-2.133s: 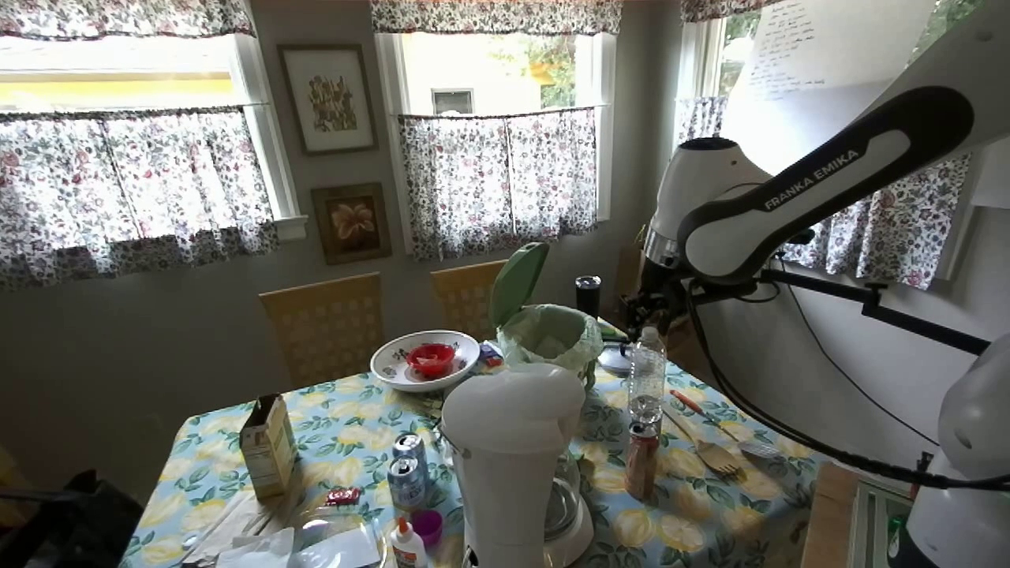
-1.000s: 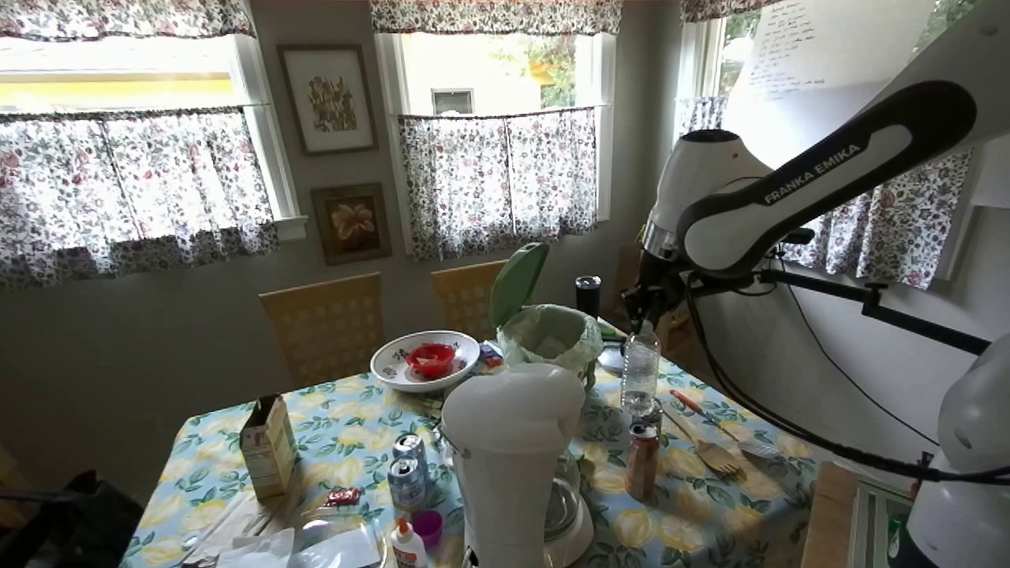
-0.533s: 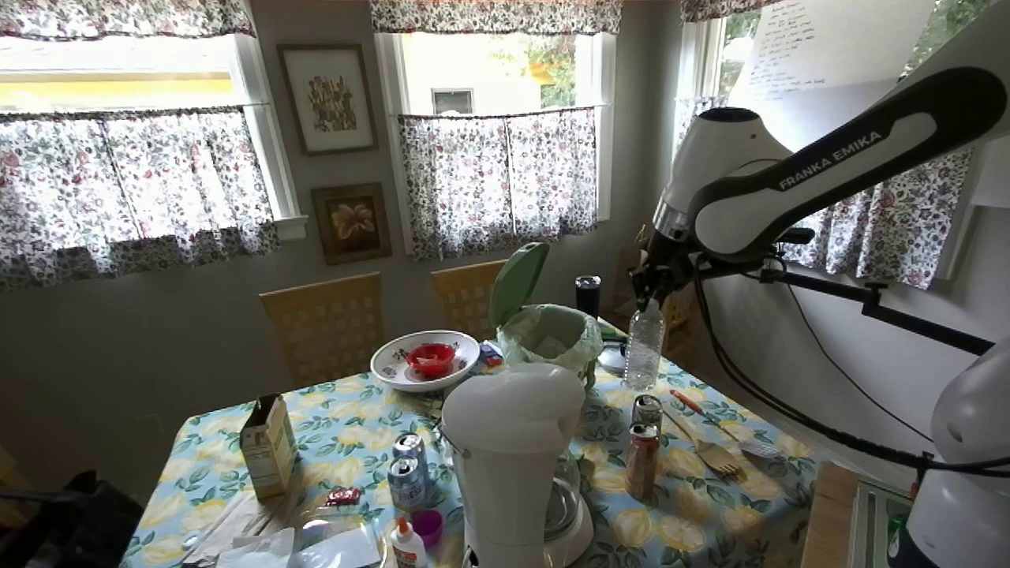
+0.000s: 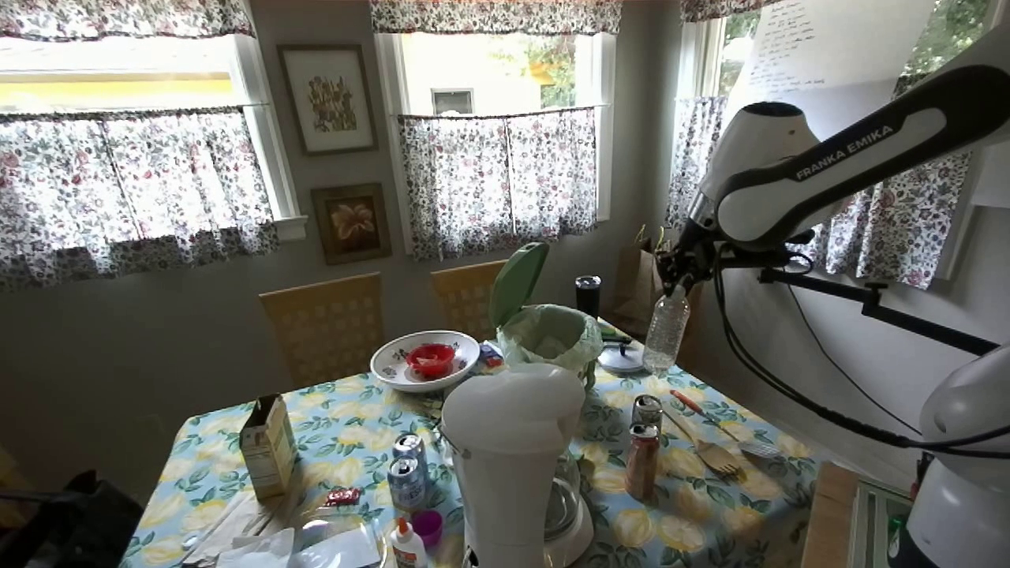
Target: Put the bottle and two cans in a straight line
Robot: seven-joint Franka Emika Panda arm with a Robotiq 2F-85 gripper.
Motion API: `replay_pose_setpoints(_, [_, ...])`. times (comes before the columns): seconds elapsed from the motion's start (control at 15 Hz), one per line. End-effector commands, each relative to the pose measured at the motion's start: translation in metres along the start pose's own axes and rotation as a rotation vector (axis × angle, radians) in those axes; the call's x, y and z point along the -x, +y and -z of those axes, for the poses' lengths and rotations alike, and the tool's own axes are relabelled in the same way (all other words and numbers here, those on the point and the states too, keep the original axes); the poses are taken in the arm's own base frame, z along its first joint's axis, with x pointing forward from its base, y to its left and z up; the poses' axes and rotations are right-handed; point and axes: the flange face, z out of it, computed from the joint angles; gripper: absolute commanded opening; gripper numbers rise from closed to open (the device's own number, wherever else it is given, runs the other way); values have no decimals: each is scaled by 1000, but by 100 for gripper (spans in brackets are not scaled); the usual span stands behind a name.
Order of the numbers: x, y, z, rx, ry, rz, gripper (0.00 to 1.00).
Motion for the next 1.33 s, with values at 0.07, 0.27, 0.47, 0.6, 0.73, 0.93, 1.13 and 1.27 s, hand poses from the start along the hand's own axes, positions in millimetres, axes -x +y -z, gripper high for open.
replay_pose_setpoints(0.07, [-13,26,-11,-15,34,-95,8])
replay_pose_setpoints(0.27, [-15,35,-27,-30,24,-150,8])
replay_pose_setpoints(0.47, [-13,35,-45,-45,-6,-193,8])
replay_pose_setpoints(0.6, [-9,34,-61,-56,-30,-222,8])
replay_pose_setpoints(0.73, [-5,34,-76,-50,-49,-239,8])
replay_pose_setpoints(0.93, [2,39,-99,-31,-79,-251,8])
replay_pose_setpoints(1.13, [10,39,-119,-20,-106,-254,8])
replay_pose_setpoints(1.27, [13,39,-128,-11,-116,-251,8])
